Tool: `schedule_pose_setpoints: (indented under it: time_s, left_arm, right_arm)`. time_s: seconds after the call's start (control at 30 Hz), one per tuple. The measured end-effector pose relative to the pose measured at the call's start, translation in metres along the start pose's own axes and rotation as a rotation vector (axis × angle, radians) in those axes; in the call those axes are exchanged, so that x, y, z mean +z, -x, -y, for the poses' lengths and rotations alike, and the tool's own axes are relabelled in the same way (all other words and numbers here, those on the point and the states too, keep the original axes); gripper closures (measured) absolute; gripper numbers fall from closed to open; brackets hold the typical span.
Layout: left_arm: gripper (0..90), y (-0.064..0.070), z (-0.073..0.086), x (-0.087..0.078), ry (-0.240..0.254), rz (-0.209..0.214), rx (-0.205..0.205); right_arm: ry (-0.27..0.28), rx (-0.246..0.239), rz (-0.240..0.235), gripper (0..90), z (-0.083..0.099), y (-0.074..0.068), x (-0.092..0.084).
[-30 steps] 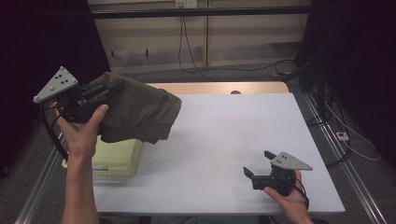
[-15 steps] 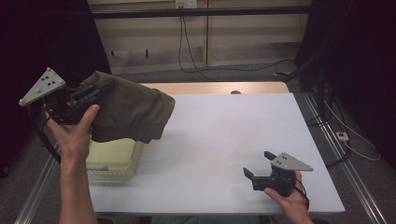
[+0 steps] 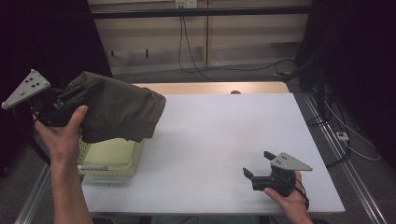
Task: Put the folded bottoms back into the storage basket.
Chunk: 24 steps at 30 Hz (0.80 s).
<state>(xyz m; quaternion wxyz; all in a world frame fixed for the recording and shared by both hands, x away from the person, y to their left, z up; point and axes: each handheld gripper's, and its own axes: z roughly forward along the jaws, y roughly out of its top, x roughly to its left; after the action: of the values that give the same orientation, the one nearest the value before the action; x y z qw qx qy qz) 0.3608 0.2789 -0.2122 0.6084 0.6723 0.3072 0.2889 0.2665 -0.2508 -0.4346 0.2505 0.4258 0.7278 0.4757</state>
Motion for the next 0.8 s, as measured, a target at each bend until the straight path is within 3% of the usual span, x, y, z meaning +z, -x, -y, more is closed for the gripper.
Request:
schedule_pose_setpoints:
  time_s: [0.8]
  left_arm:
    - [86.8, -0.016, 0.004, -0.027, 0.011, -0.064, -0.033]
  right_arm:
    - [0.002, -0.001, -0.004, 3.7, 0.000, 0.000, 0.000]
